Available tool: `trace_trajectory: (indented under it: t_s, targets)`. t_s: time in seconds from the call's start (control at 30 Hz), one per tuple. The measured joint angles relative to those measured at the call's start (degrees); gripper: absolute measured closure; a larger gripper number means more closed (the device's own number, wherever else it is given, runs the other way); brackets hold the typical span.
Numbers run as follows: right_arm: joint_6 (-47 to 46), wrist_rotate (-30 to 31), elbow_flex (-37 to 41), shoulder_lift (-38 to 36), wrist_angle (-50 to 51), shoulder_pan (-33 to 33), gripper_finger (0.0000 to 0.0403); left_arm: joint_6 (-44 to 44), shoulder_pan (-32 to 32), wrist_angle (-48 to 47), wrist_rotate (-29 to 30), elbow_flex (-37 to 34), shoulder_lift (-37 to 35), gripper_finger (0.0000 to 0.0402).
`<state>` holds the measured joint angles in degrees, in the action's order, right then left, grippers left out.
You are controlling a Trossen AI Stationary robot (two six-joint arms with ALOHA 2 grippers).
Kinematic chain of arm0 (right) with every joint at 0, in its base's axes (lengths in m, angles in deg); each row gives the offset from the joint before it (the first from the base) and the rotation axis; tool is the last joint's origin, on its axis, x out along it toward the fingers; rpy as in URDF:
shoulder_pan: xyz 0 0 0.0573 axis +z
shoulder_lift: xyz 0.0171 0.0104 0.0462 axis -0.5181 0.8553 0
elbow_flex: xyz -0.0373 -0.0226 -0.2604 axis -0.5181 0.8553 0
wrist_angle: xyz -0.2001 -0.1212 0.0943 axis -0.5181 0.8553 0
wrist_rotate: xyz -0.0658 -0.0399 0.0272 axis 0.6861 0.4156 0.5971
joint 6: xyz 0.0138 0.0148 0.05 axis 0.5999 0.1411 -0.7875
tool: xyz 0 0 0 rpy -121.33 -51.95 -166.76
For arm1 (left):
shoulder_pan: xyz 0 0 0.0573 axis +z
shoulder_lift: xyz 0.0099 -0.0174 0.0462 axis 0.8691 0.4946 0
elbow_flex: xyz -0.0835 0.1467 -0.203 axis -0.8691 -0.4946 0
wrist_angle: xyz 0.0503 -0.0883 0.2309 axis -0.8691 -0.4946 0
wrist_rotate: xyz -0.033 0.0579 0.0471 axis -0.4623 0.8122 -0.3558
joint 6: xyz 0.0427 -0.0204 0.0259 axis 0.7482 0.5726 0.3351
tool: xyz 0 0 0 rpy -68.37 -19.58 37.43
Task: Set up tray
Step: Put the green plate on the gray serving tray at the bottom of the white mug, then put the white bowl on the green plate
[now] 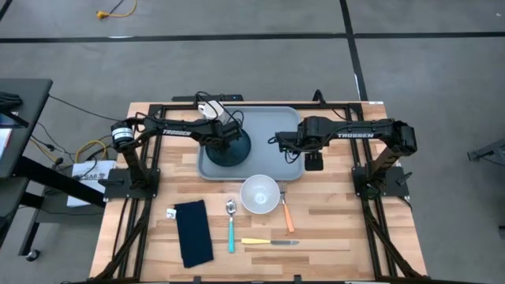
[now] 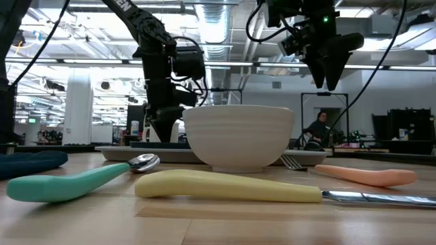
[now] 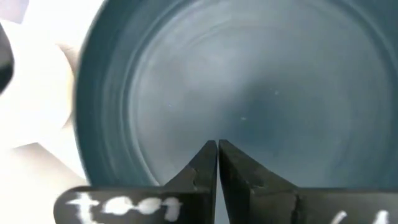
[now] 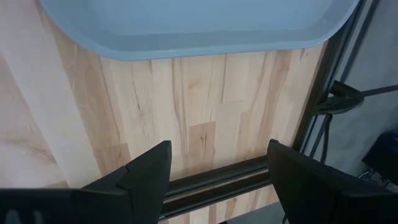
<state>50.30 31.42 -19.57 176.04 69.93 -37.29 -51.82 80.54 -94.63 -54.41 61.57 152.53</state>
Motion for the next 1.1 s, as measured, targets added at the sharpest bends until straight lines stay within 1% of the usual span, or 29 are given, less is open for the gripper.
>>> trace_trajectory:
  t_s: [0.1, 0.2, 0.33, 0.47, 0.6, 0.73, 0.8, 0.9, 1.0, 1.1]
  targets:
    - [0.02, -0.93, 0.00, 0.00, 0.08, -0.02, 0.0148, -1.37, -0.19, -0.81, 2.05, -0.09, -2.07, 0.0397]
    - [0.02, -3.78, 0.00, 0.00, 0.08, -0.07, 0.0148, -2.48, -1.02, -0.83, 5.02, -0.09, -7.22, 0.0397]
    - [0.03, -6.43, 0.92, 0.00, -2.33, -0.45, 0.0148, -3.43, -2.31, -1.78, 8.10, -0.09, -16.99, 0.0397]
    - [0.05, -8.86, 3.16, -0.02, -5.48, -1.23, 0.0148, -4.52, -5.01, -3.28, 10.66, -0.09, -27.34, 0.0397]
    - [0.02, -14.71, 7.22, 0.00, -9.96, -2.17, 0.0148, -3.39, -9.57, -2.23, 11.03, -1.97, -36.02, 0.0397]
    - [3.96, -22.44, 10.51, 0.02, -10.58, -2.32, 0.0148, -1.78, -15.05, 3.07, 14.06, -8.73, -42.77, 0.0397]
    - [4.70, -24.93, 10.91, 0.02, -10.75, -2.28, 0.0148, -1.71, -17.66, 6.22, 15.14, -13.15, -45.64, 0.0397]
    - [2.04, -26.25, 10.93, 0.02, -12.40, -2.31, 0.0148, -0.87, -20.93, 11.40, 15.36, -19.64, -49.25, 0.0397]
    - [-1.03, -26.39, 10.93, 0.02, -17.46, -2.32, 0.0148, 2.38, -23.76, 18.16, 15.27, -25.26, -51.97, 0.0397]
    - [-3.89, -26.43, 10.93, 0.02, -22.73, -2.30, 0.0148, 5.40, -26.12, 23.18, 14.41, -29.03, -53.59, 0.0397]
